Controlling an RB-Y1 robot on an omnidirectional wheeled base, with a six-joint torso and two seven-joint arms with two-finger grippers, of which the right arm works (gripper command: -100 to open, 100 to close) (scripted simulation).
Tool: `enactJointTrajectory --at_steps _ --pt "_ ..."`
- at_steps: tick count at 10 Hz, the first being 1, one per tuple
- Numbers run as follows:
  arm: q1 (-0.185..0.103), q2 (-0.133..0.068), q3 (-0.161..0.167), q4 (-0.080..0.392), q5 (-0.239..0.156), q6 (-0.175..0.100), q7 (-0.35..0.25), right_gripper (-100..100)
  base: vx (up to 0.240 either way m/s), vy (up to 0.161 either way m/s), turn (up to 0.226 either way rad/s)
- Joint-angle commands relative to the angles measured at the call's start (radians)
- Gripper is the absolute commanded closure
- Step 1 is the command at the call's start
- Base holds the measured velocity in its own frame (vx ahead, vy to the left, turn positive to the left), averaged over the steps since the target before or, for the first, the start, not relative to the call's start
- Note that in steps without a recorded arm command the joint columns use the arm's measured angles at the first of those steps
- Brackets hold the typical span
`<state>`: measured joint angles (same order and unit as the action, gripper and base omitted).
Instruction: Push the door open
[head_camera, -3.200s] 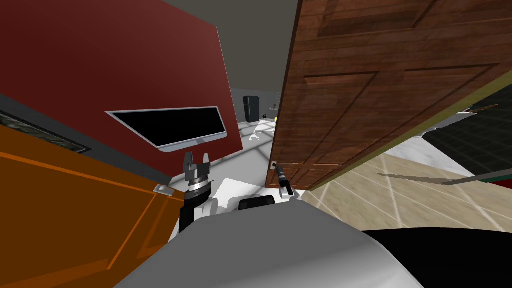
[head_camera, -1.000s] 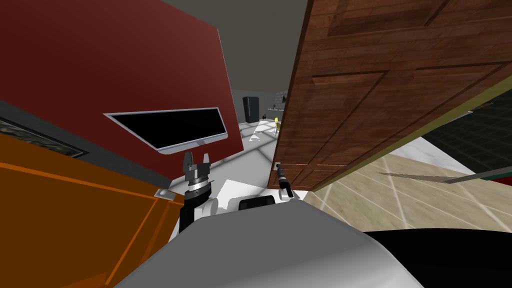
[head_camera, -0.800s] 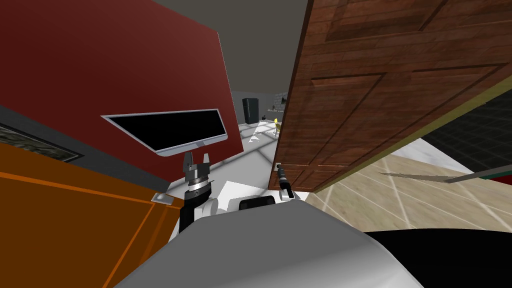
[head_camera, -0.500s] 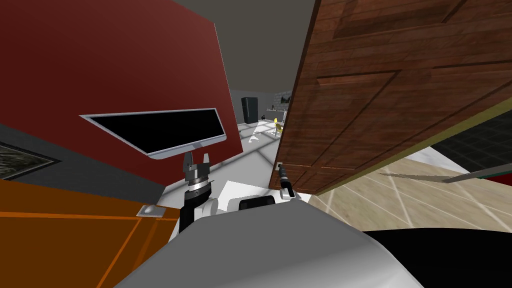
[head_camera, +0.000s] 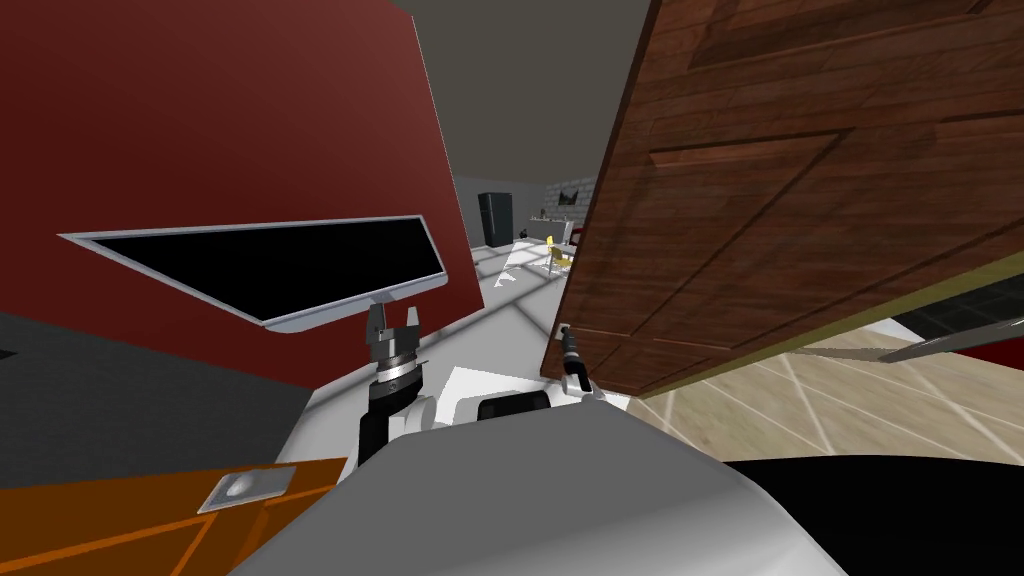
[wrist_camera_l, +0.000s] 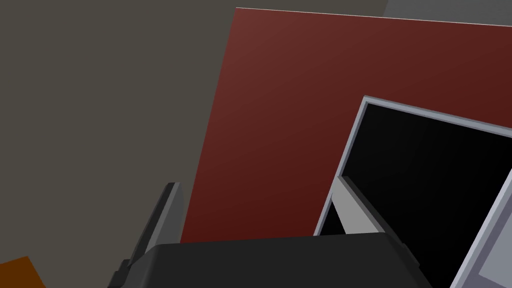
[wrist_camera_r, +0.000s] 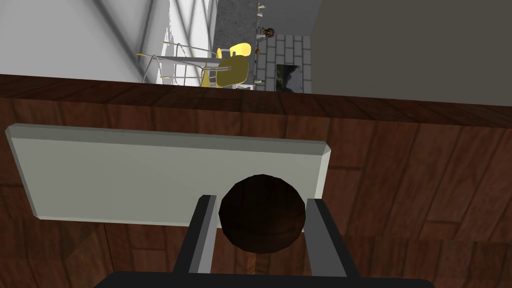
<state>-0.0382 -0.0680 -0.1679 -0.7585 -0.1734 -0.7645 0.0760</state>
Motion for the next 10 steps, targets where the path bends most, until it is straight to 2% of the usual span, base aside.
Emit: enactJointTrajectory --at_steps 1,2,3,5,10 --pt "-0.001 -0.001 -0.019 -0.006 -0.01 0.003 0.004 100 0.182 0.053 -0.07" --pt "-0.002 0.002 -0.028 -0.005 -0.016 0.005 0.007 100 0.189 0.068 -0.061" --pt "0.008 0.006 -0.021 -0.015 -0.011 0.011 0.009 100 0.086 0.028 -0.034" --pt "0.009 -0.004 -0.046 -0.016 -0.025 0.01 0.016 100 0.16 0.02 -0.043" --pt "0.011 -0.012 -0.1 -0.014 -0.056 0.007 0.034 100 0.216 0.012 -0.05"
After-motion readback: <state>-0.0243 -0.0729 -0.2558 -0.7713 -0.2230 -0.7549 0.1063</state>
